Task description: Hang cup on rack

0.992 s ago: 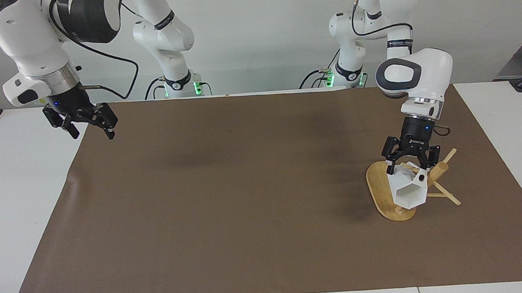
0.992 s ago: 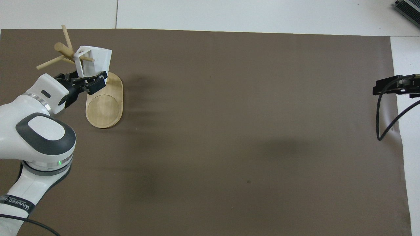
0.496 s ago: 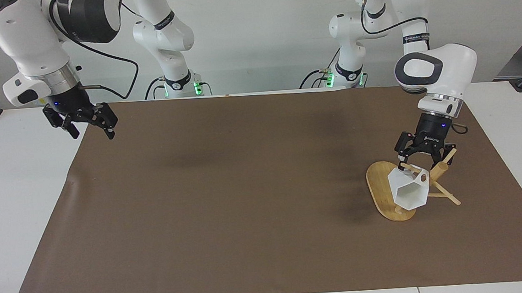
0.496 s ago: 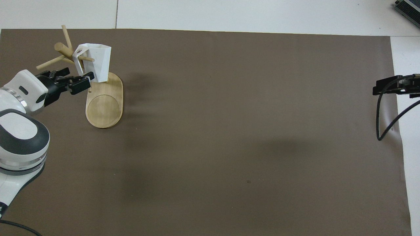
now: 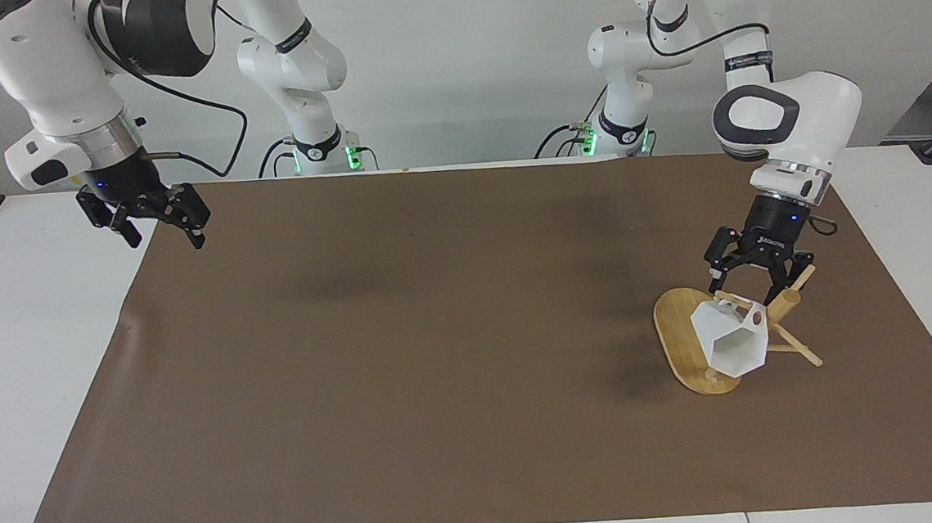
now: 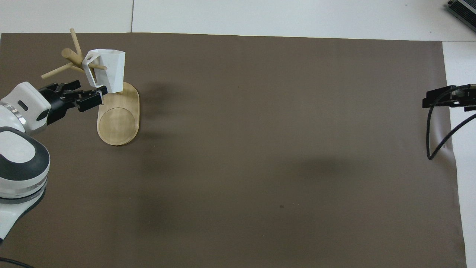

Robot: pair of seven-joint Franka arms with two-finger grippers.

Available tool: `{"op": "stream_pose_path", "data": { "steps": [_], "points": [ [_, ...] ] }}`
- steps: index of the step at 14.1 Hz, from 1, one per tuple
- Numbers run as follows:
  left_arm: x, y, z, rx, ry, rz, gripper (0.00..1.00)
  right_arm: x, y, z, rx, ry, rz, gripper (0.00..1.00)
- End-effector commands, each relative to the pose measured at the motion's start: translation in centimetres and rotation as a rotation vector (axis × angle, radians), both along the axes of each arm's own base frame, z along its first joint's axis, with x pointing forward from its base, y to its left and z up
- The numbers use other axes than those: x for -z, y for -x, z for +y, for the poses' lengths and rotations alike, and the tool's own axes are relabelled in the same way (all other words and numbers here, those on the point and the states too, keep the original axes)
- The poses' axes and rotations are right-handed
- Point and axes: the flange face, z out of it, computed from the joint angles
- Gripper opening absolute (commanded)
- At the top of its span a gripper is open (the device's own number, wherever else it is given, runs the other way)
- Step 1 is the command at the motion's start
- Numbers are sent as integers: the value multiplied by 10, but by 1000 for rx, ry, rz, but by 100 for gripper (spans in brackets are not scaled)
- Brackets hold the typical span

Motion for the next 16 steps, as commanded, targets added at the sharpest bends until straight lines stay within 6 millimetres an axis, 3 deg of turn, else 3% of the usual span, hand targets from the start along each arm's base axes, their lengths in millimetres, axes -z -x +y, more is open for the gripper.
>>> {"op": "stream_pose_path", "data": {
  "steps": [1,5,8,11,16],
  "points": [
    [-2,27,7,23,17,41,100,-2,7,2,-10,-12,5,100],
    [13,47,23,10,23,87,100,-1,6,2,-10,-12,6,100],
    [7,48,55,75,-44,154,100,-2,7,2,-10,-12,5,100],
    [-30,39,59,40,-102,298,100,-2,7,2,-10,-12,5,100],
    [-101,28,40,-78,-193,461,100,-2,7,2,-10,-12,5,100]
  ]
}}
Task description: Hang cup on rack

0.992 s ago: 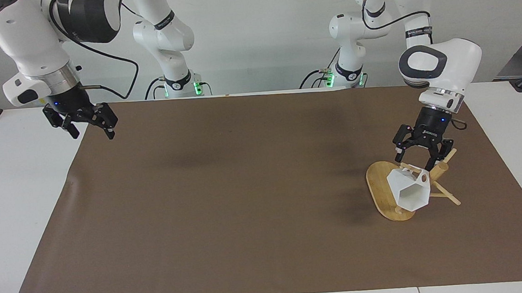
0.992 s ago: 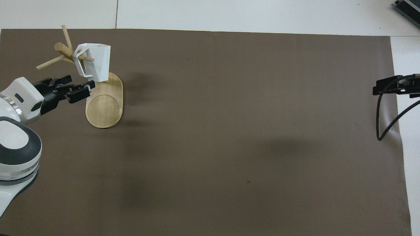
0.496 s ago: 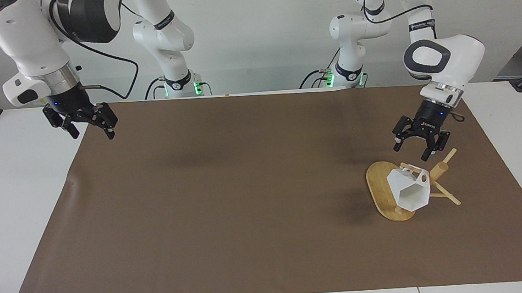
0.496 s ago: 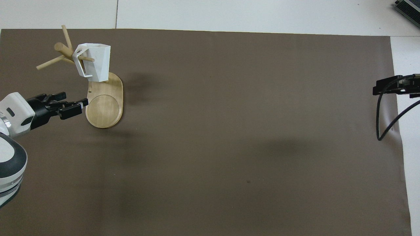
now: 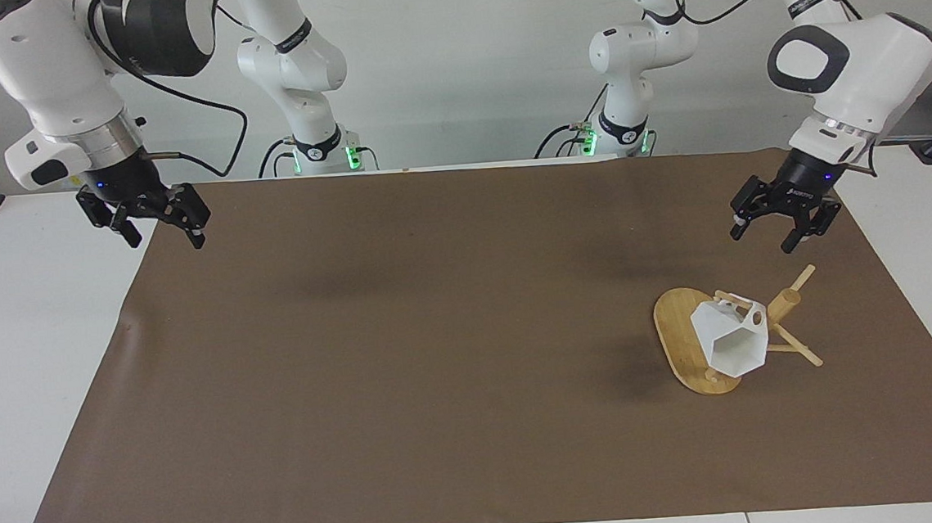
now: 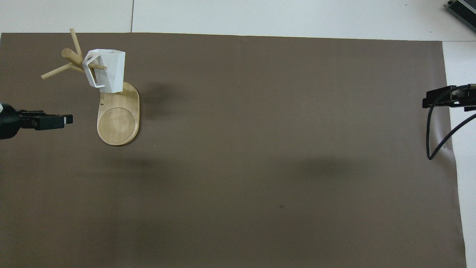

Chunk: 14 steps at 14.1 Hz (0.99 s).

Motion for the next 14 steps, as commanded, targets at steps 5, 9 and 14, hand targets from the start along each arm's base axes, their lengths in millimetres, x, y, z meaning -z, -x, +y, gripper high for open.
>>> {"op": "stream_pose_path", "data": {
  "steps": [5,9,14],
  "points": [
    [-69,-1,-56,-40,-221,142,100,-2,7,2,-10,-12,5,100],
    [-72,3,-74,-23,-270,152,100,-1,6,2,-10,-12,6,100],
    [-71,6,-68,-25,-269,157,100,-2,7,2,-10,-12,5,100]
  ]
}}
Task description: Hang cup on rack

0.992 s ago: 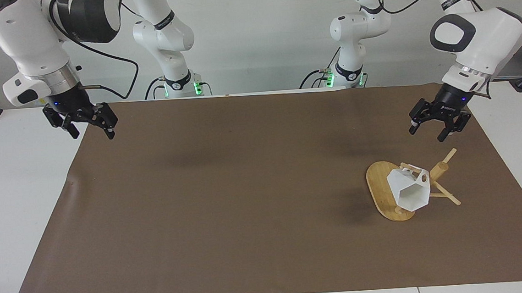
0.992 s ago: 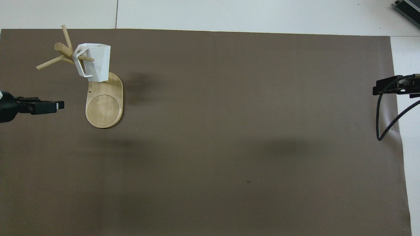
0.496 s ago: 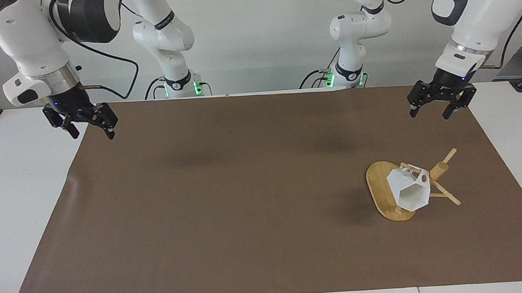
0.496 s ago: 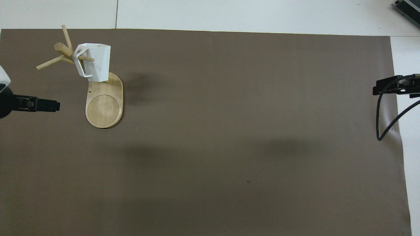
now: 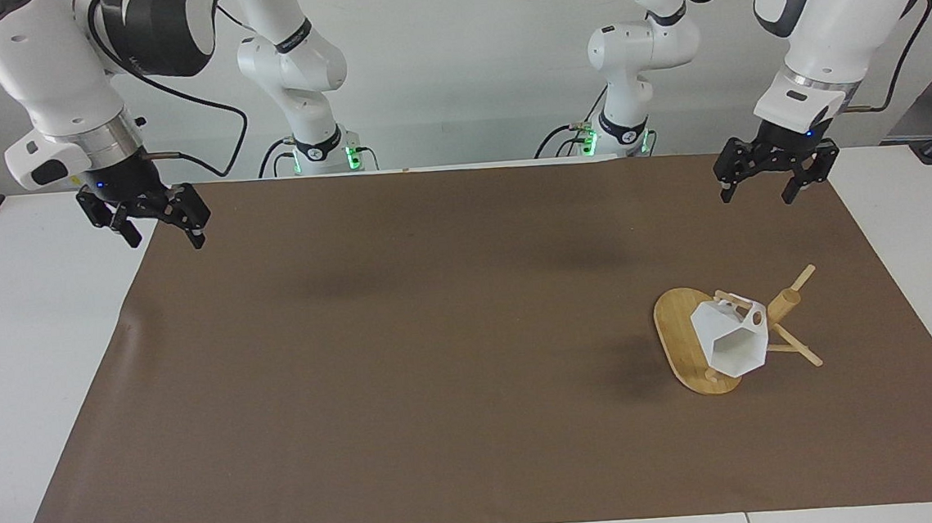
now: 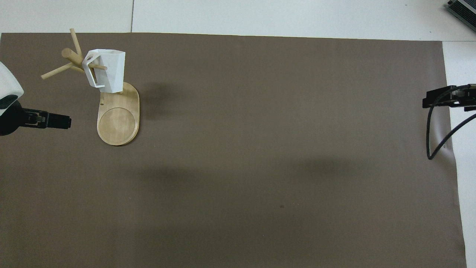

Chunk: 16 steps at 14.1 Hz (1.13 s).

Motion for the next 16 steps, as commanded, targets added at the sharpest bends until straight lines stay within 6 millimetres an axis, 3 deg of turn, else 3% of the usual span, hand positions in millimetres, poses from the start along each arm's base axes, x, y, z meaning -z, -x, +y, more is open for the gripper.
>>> {"op": "stream_pose_path", "data": {
  "steps": [1,8,14,16],
  "points": [
    [-1,1,-8,20,-22,10,100,-1,6,2,-10,-12,6,100],
    [-5,-5,7,-22,-14,-9,100,-2,7,2,-10,-12,5,100],
    [-48,-19,13,-27,-24,81,100,-1,6,2,-10,-12,6,100],
    [-48,-16,12,-25,-19,107,100,-2,7,2,-10,-12,5,100]
  ]
}}
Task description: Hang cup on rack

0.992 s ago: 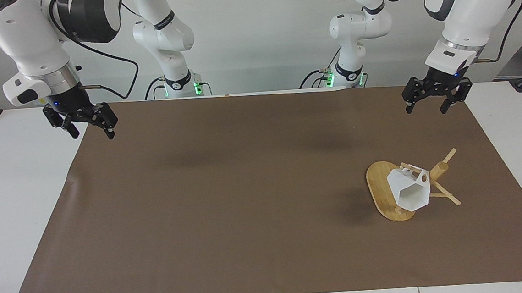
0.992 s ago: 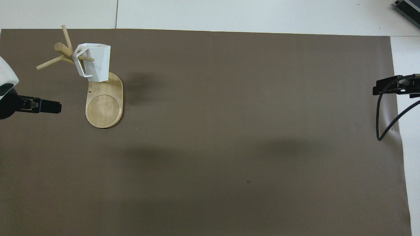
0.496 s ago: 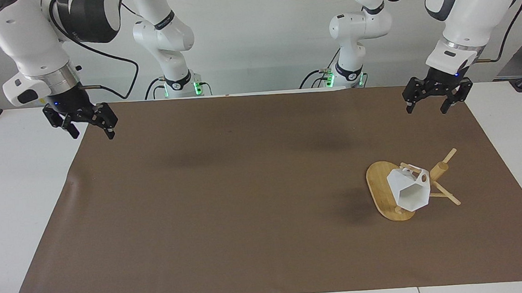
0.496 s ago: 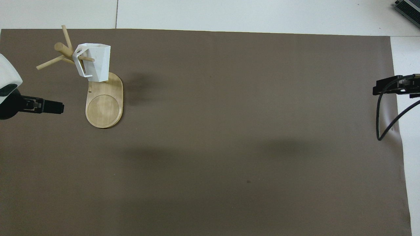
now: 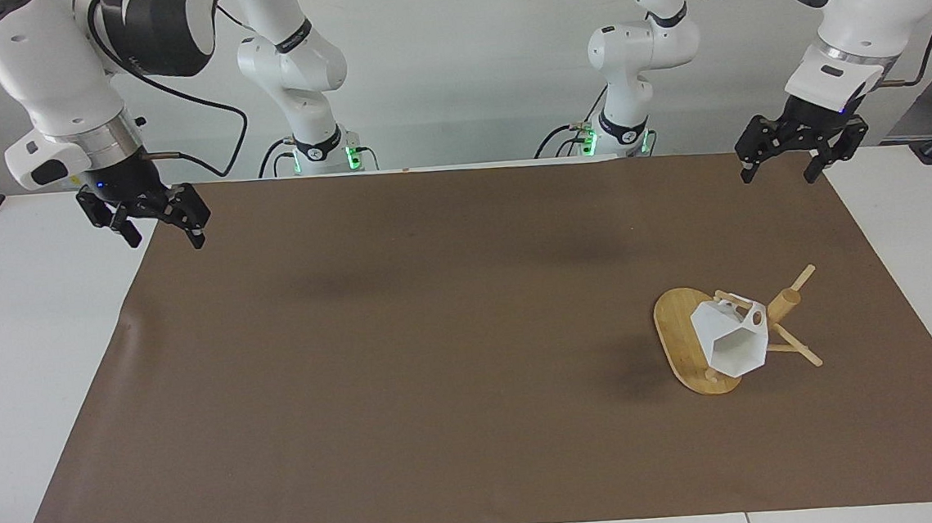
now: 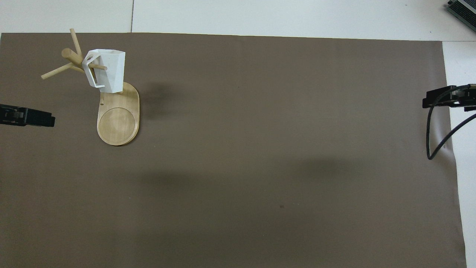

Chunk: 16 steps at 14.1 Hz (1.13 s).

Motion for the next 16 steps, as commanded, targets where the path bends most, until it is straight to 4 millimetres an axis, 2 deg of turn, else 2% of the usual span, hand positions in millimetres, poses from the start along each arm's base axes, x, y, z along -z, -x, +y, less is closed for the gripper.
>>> {"op": "stream_pose_path", "data": {
  "steps": [1,3,8,11,14,16],
  "points": [
    [-1,-9,0,-7,-15,41,100,-2,7,2,-10,-12,5,100],
    [-2,-10,1,-8,-21,30,100,-1,6,2,-10,-12,6,100],
    [13,-9,15,-32,-30,35,100,-1,6,2,-10,-12,6,100],
    [18,-6,16,-35,-30,43,100,-1,6,2,-10,-12,6,100],
    [31,1,17,-34,-32,39,100,-1,6,2,-10,-12,6,100],
    [31,2,16,-34,-32,39,100,-2,7,2,-10,-12,5,100]
  ]
}}
